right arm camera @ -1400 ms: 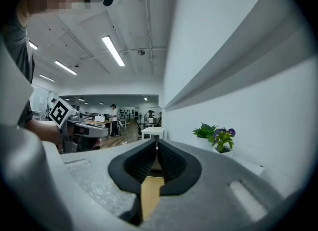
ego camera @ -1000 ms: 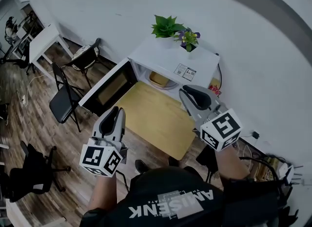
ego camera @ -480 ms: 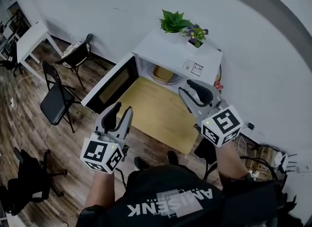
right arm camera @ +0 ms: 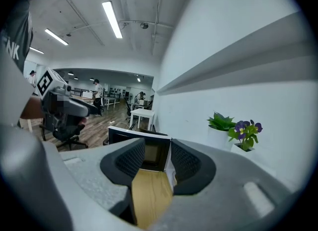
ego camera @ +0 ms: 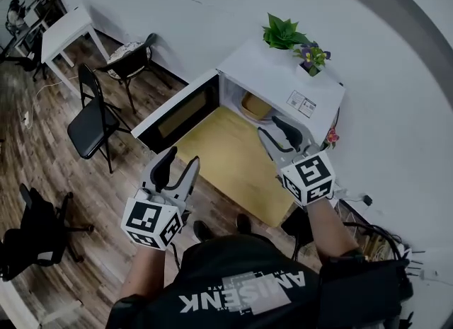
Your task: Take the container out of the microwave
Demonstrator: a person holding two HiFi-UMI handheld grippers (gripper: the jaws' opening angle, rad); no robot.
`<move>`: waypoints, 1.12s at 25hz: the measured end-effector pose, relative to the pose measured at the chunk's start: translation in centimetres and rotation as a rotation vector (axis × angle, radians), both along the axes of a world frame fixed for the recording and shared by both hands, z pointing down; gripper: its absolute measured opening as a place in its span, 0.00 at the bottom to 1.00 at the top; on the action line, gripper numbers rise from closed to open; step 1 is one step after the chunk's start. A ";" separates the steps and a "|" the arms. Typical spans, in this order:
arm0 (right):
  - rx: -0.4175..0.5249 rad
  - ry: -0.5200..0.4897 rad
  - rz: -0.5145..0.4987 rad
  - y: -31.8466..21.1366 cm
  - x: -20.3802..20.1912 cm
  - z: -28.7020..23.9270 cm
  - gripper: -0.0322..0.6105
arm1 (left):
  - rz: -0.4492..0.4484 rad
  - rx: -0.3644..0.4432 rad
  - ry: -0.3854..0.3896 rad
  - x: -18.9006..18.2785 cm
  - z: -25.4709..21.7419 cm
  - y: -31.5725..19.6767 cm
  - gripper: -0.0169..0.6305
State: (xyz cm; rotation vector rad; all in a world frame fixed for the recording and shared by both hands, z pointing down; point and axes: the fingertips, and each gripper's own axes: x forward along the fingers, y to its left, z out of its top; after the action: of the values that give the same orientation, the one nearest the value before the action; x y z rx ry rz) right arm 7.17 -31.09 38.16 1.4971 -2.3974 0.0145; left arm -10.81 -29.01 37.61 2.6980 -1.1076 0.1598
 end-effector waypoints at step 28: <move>-0.231 0.440 0.025 -14.7 1.9 21.9 0.28 | -0.287 -0.087 -0.031 -2.8 0.1 1.0 0.34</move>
State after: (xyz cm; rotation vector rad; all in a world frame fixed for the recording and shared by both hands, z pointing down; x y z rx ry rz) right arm 9.05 -45.79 60.05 1.2698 -1.9552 -0.0283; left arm -13.58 -27.96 37.66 2.4362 -1.4450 0.1970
